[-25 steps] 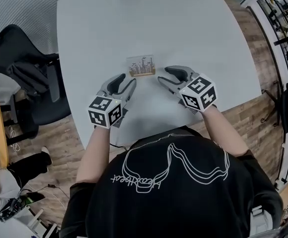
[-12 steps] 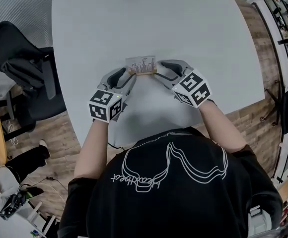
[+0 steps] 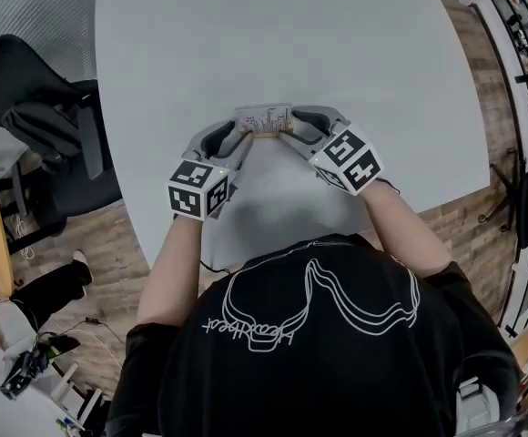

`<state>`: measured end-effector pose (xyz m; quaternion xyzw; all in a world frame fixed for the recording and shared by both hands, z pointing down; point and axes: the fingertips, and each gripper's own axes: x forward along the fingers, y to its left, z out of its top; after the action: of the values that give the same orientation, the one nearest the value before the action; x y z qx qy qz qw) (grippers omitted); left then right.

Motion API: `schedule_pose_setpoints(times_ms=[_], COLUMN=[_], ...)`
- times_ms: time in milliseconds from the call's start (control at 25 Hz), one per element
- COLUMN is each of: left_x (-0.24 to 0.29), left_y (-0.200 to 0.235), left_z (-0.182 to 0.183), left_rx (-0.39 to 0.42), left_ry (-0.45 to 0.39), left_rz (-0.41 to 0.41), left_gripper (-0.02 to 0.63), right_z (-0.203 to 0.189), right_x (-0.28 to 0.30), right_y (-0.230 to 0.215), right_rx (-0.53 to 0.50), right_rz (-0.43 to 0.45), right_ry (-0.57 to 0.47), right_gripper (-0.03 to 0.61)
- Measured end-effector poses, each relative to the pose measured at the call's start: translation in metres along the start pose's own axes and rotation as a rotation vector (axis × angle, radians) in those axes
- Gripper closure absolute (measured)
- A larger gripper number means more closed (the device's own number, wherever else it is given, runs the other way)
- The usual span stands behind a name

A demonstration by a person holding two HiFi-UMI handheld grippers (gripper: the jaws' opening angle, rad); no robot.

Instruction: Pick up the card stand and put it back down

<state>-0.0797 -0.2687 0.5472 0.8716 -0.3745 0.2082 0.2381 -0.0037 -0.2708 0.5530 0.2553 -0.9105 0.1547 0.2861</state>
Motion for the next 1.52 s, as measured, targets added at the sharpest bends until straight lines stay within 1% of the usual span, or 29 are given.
schedule_pose_setpoints(times_ms=[80, 200, 320, 680, 960, 1240, 1520], left_x=[0.0019, 0.0036, 0.0041, 0.0057, 0.0051, 0.0065, 0.0039], left_y=[0.0, 0.0022, 0.0043, -0.0005, -0.0006, -0.0032, -0.0031], left_z=[-0.0002, -0.0003, -0.0001, 0.0011, 0.0013, 0.0008, -0.0029], left_rx=[-0.001, -0.006, -0.001, 0.022, 0.046, 0.047, 0.068], left_ry=[0.004, 0.002, -0.003, -0.002, 0.009, 0.017, 0.031], left_rz=[0.008, -0.003, -0.008, -0.014, 0.007, 0.037, 0.04], left_gripper=[0.443, 0.443, 0.443, 0.492, 0.502, 0.506, 0.508], right_z=[-0.0011, -0.001, 0.0003, 0.0011, 0.0022, 0.0014, 0.0014], right_x=[-0.0007, 0.0035, 0.0066, 0.0056, 0.0056, 0.0041, 0.0053], right_y=[-0.0011, -0.0022, -0.0021, -0.0016, -0.0025, -0.0044, -0.0013], right_rx=[-0.001, -0.005, -0.006, -0.014, -0.013, -0.035, -0.066], right_rz=[0.0, -0.006, -0.009, -0.019, -0.028, -0.037, -0.05], right_ry=[0.001, 0.004, 0.002, -0.007, -0.015, -0.017, -0.017], right_gripper=[0.4, 0.417, 0.419, 0.423, 0.425, 0.431, 0.434])
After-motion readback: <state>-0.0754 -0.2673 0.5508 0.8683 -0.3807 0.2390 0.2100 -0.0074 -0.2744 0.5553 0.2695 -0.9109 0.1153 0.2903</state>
